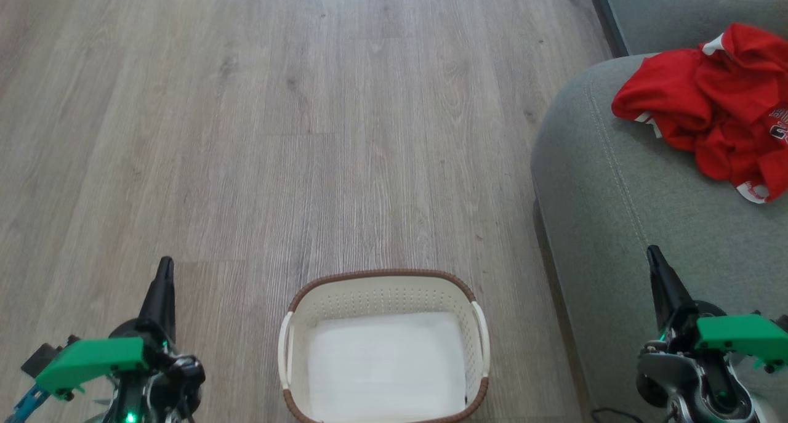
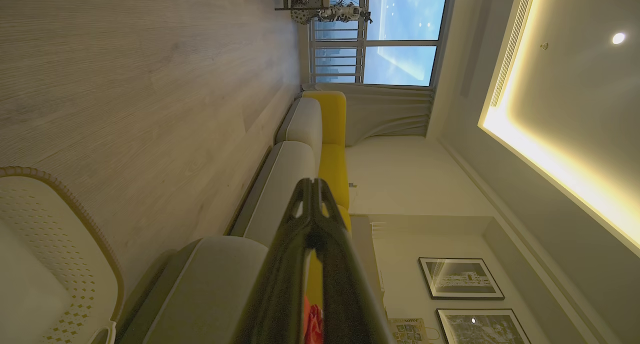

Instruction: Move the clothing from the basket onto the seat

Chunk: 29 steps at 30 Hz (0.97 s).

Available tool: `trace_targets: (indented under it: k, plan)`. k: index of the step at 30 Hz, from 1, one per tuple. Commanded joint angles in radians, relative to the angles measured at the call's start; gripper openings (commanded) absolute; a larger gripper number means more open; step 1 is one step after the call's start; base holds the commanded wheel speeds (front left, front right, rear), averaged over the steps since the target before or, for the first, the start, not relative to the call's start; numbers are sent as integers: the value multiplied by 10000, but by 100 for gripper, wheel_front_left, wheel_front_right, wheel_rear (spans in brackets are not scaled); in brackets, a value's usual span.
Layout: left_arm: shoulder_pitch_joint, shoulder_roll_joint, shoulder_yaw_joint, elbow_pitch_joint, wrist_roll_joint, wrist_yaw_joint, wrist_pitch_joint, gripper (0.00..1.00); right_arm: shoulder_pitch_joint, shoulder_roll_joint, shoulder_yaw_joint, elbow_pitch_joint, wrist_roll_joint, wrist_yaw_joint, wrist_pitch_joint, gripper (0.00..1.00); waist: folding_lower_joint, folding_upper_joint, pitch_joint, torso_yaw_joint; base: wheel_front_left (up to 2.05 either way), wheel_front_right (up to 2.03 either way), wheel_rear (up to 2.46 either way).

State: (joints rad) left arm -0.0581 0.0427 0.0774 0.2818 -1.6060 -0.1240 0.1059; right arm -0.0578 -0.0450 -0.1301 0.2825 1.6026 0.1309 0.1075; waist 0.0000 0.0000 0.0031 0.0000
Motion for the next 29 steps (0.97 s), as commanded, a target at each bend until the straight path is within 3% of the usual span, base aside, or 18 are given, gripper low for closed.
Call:
trace_targets:
  k: [1,29]
  plan:
    - [-501,76,367,-363,-24,-67,75,0,-503,-52,163,-377,61,-2,57,0,0,0,0,0,0,0,0]
    - [-501,76,366,-364,-25,-67,74,0,-503,-52,164,-377,61,-2,57,0,0,0,0,0,0,0,0]
